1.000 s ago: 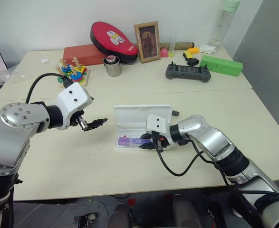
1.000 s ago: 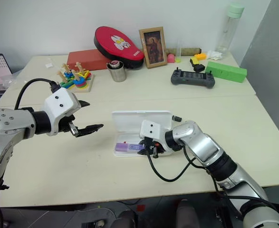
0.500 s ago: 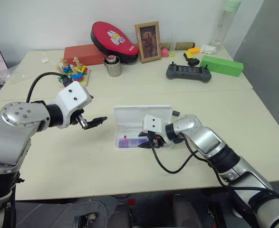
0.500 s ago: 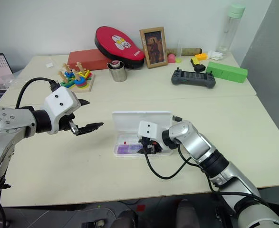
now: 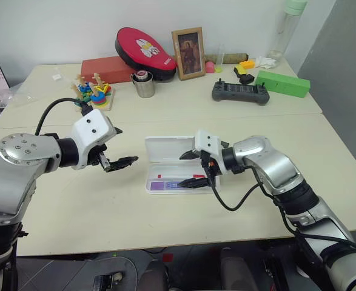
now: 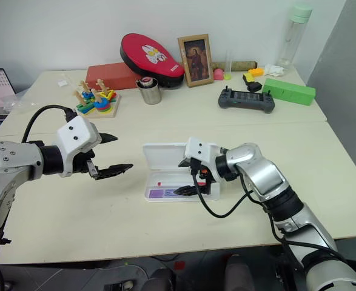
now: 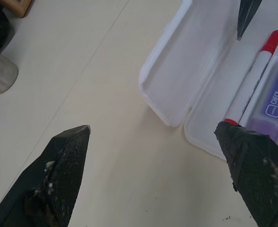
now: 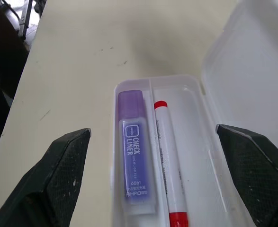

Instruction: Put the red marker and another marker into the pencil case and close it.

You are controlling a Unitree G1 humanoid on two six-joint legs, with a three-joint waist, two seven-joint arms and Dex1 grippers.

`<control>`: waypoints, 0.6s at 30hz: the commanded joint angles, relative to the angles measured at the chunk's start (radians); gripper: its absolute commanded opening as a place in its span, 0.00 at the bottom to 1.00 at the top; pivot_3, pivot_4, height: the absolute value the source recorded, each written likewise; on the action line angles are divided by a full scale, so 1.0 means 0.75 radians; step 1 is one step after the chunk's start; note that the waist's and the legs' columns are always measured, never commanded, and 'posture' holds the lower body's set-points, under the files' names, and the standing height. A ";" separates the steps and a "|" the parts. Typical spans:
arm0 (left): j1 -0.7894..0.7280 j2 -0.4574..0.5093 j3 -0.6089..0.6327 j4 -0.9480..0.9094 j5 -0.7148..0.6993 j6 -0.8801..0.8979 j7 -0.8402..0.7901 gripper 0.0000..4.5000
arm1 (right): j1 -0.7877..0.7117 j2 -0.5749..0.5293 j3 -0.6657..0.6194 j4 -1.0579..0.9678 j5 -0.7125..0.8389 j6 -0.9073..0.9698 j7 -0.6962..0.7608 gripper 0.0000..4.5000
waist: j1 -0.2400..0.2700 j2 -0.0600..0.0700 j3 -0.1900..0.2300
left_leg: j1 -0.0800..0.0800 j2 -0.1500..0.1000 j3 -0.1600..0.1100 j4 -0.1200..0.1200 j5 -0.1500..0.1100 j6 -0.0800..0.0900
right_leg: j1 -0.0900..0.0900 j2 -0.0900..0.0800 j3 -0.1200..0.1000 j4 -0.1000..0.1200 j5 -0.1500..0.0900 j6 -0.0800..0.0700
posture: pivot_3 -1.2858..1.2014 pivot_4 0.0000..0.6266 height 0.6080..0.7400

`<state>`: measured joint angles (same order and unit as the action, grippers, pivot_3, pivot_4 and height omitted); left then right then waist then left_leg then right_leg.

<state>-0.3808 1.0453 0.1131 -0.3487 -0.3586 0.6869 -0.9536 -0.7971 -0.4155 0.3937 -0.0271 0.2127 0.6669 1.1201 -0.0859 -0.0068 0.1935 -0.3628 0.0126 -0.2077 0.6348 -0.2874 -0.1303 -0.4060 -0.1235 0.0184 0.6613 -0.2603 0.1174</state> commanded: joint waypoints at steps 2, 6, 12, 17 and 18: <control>-0.024 0.028 0.096 -0.055 -0.089 0.021 -0.045 1.00 | -0.039 -0.036 -0.103 -0.148 0.102 0.063 0.020 0.99 | 0.000 0.000 0.000 | 0.000 0.000 0.000 0.000 0.000 0.000 | 0.000 0.000 0.000 0.000 0.000 0.000 | 0.52 0.24 1.00; -0.005 0.055 0.147 -0.114 -0.196 0.076 -0.110 1.00 | -0.036 -0.103 -0.165 -0.227 0.163 0.101 0.036 0.99 | 0.000 0.000 0.000 | 0.000 0.000 0.000 0.000 0.000 0.000 | 0.000 0.000 0.000 -0.001 0.000 0.000 | 0.52 0.24 1.00; 0.038 0.099 0.197 -0.188 -0.302 0.126 -0.177 1.00 | -0.024 -0.212 -0.234 -0.271 0.216 0.106 0.053 0.99 | 0.002 0.000 0.000 | 0.000 0.000 0.000 -0.003 0.000 0.000 | 0.000 0.000 0.000 -0.002 0.000 0.000 | 0.52 0.24 1.00; 0.118 0.140 0.235 -0.265 -0.348 0.110 -0.232 1.00 | -0.084 -0.303 -0.340 -0.141 0.202 0.090 -0.001 0.99 | 0.003 0.000 0.000 | 0.000 0.000 0.001 -0.004 -0.002 0.003 | 0.000 0.000 0.000 -0.003 0.000 0.000 | 0.52 0.24 1.00; 0.108 0.140 0.228 -0.263 -0.344 0.108 -0.217 1.00 | -0.118 -0.307 -0.353 -0.051 0.165 0.074 -0.047 0.99 | 0.003 0.000 0.000 | 0.000 0.000 0.001 -0.005 -0.002 0.004 | 0.000 0.000 0.000 -0.003 0.000 0.000 | 0.52 0.24 1.00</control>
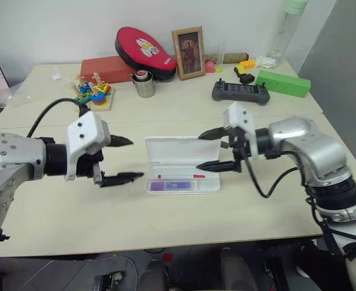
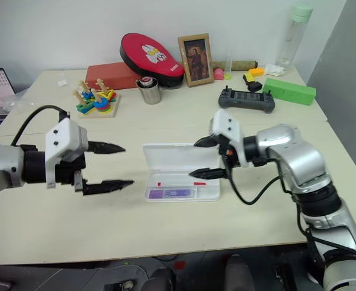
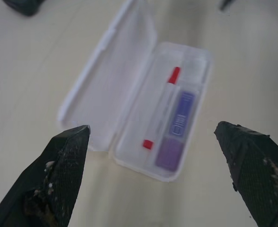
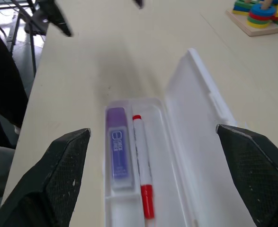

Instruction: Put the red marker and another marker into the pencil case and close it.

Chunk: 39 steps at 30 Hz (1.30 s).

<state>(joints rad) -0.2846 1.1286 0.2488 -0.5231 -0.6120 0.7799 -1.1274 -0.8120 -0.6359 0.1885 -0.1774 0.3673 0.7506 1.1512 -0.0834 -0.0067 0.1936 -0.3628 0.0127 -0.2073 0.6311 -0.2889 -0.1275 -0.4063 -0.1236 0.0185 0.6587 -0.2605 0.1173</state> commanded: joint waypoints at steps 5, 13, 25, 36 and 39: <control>-0.043 0.025 0.023 -0.032 -0.012 -0.018 0.046 1.00 | -0.224 0.008 -0.089 0.452 -0.143 -0.121 -0.209 0.99 | -0.001 0.000 0.000 | 0.001 0.000 0.001 0.000 0.000 0.002 | 0.000 0.000 0.000 0.001 0.000 0.000 | 0.52 0.24 1.00; -0.107 0.027 0.005 -0.044 -0.046 0.001 0.074 1.00 | -0.210 0.079 0.005 0.752 -0.310 -0.289 -0.293 0.99 | -0.006 0.000 0.000 | -0.001 0.000 0.001 -0.002 0.003 -0.003 | 0.000 0.000 0.000 -0.003 0.000 0.000 | 0.52 0.24 1.00; -0.127 0.027 -0.001 -0.051 -0.055 0.024 0.113 1.00 | -0.135 0.129 0.051 0.862 -0.412 -0.401 -0.268 0.99 | -0.010 0.000 0.000 | 0.000 0.000 0.002 -0.002 0.003 -0.003 | 0.000 0.000 0.000 -0.003 0.000 0.000 | 0.52 0.24 1.00; -0.144 0.036 -0.016 -0.037 -0.046 0.026 0.128 1.00 | -0.138 0.244 0.090 0.931 -0.426 -0.449 -0.219 0.99 | -0.009 0.000 0.000 | 0.000 0.000 0.001 -0.002 0.003 -0.003 | 0.000 0.000 0.000 -0.002 0.000 0.000 | 0.52 0.24 1.00; -0.141 0.037 -0.015 -0.036 -0.043 0.027 0.131 1.00 | -0.137 0.265 0.086 0.928 -0.417 -0.437 -0.214 0.99 | -0.009 0.000 0.000 | 0.000 0.000 0.001 -0.002 0.003 -0.003 | 0.000 0.000 0.000 -0.002 0.000 0.000 | 0.52 0.24 1.00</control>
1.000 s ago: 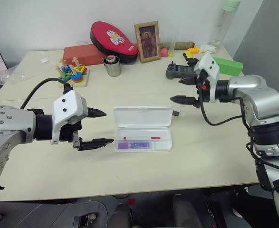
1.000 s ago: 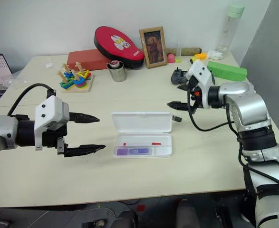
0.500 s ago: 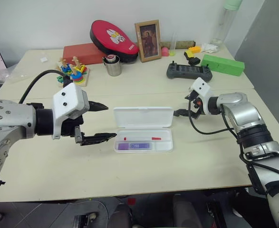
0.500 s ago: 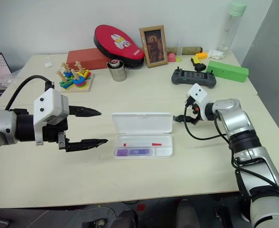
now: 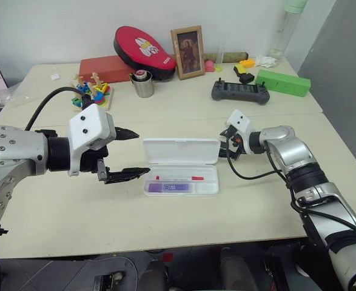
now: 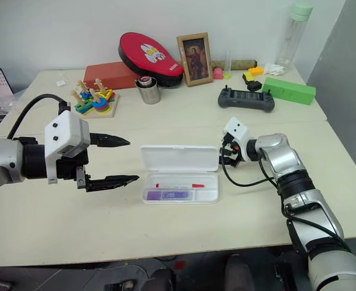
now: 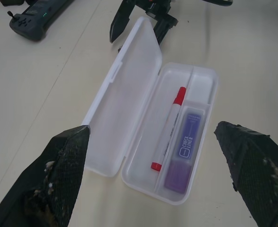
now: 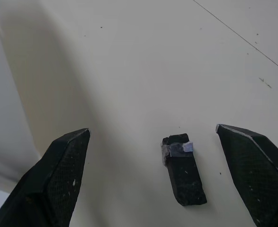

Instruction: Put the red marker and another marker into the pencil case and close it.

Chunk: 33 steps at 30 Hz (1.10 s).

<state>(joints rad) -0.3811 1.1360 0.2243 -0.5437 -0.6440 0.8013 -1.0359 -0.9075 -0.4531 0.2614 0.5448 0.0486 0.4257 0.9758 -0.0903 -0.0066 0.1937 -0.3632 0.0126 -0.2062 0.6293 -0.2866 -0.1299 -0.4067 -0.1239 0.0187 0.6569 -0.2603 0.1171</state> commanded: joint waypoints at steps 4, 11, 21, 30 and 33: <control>-0.012 0.020 0.014 -0.014 -0.001 0.002 0.020 1.00 | -0.021 0.048 -0.013 0.028 -0.007 -0.014 0.002 0.99 | -0.002 0.000 0.000 | 0.000 0.000 0.000 0.000 0.000 0.000 | 0.000 0.000 0.000 0.000 0.000 0.000 | 0.52 0.24 1.00; -0.010 0.018 0.004 -0.007 0.015 -0.011 0.028 1.00 | -0.045 0.063 -0.029 0.137 -0.035 -0.043 -0.012 0.88 | -0.001 0.000 0.000 | 0.000 0.000 0.000 0.000 0.000 0.000 | 0.000 0.000 0.000 0.001 0.000 0.000 | 0.52 0.24 1.00; -0.003 0.015 0.003 0.004 0.027 -0.024 0.036 1.00 | -0.093 0.020 -0.070 0.309 -0.069 -0.086 -0.057 0.37 | 0.000 0.000 0.000 | 0.000 0.000 0.000 0.000 0.000 0.000 | 0.000 0.000 0.000 0.001 0.000 0.000 | 0.52 0.24 1.00; -0.007 0.010 0.002 0.004 0.032 -0.024 0.042 1.00 | -0.092 0.009 -0.078 0.313 -0.081 -0.088 -0.051 0.07 | -0.001 0.000 0.000 | 0.000 0.000 0.000 0.000 0.000 0.000 | 0.000 0.000 0.000 0.002 0.000 0.000 | 0.52 0.24 1.00; -0.007 0.009 0.002 0.006 0.033 -0.024 0.043 1.00 | -0.088 0.003 -0.078 0.296 -0.081 -0.082 -0.046 0.07 | 0.000 0.000 0.000 | 0.000 0.000 0.000 0.001 0.000 0.000 | 0.000 0.000 0.000 0.002 0.000 0.000 | 0.52 0.24 1.00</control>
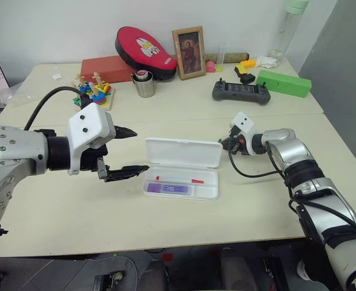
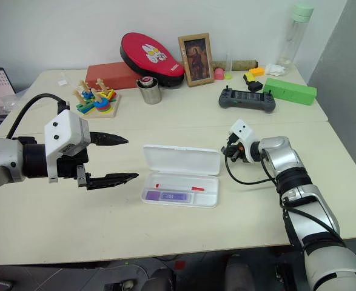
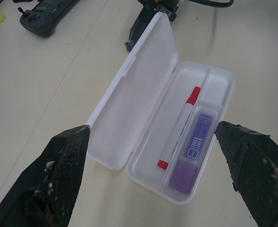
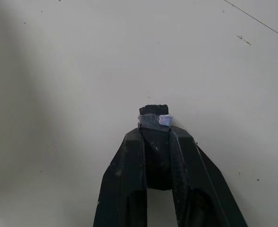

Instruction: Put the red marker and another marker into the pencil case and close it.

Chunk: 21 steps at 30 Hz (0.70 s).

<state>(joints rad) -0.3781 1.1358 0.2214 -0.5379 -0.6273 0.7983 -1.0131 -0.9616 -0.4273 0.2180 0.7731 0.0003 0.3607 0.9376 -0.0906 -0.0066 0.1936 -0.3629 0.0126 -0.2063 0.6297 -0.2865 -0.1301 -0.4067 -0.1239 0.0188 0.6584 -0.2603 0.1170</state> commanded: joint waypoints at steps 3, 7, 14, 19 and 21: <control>-0.009 0.011 0.011 -0.003 0.009 -0.017 0.013 1.00 | -0.020 -0.051 -0.019 -0.061 -0.034 0.009 -0.025 0.07 | 0.000 0.000 0.000 | 0.000 0.000 0.000 0.000 0.000 0.000 | 0.000 0.000 0.000 0.000 0.000 0.000 | 0.52 0.24 1.00; 0.001 0.020 0.036 -0.003 0.001 -0.011 0.007 1.00 | -0.033 -0.123 -0.051 -0.213 -0.013 0.061 0.026 0.07 | 0.002 0.001 0.000 | 0.000 0.000 0.000 0.000 0.000 0.000 | 0.000 0.000 0.000 0.000 0.000 0.000 | 0.52 0.24 1.00; 0.035 0.014 0.058 -0.008 -0.007 -0.008 0.008 1.00 | -0.049 -0.290 -0.100 -0.464 0.018 0.158 0.096 0.07 | 0.002 0.001 0.001 | -0.001 0.000 0.000 0.000 0.000 0.000 | 0.000 0.000 0.000 -0.002 0.000 0.000 | 0.52 0.24 1.00; 0.055 0.012 0.068 -0.010 -0.027 -0.012 -0.005 1.00 | -0.009 -0.377 -0.122 -0.669 0.079 0.238 0.188 0.07 | 0.001 0.001 0.001 | -0.001 0.000 0.001 0.000 0.000 0.000 | 0.000 0.000 0.000 -0.001 0.000 0.000 | 0.52 0.24 1.00; 0.077 0.010 0.075 -0.012 -0.040 -0.015 -0.021 1.00 | 0.023 -0.416 -0.137 -0.787 0.128 0.270 0.239 0.07 | 0.003 0.001 0.001 | 0.000 0.000 0.000 0.000 0.000 0.000 | 0.000 0.000 0.000 -0.001 0.000 0.000 | 0.52 0.24 1.00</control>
<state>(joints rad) -0.3242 1.1356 0.2363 -0.5379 -0.6443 0.7992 -1.0180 -0.9483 -0.7105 0.1545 0.2800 0.0586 0.5427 1.0810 -0.0883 -0.0059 0.1940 -0.3634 0.0127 -0.2062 0.6294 -0.2866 -0.1298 -0.4067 -0.1240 0.0187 0.6576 -0.2603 0.1170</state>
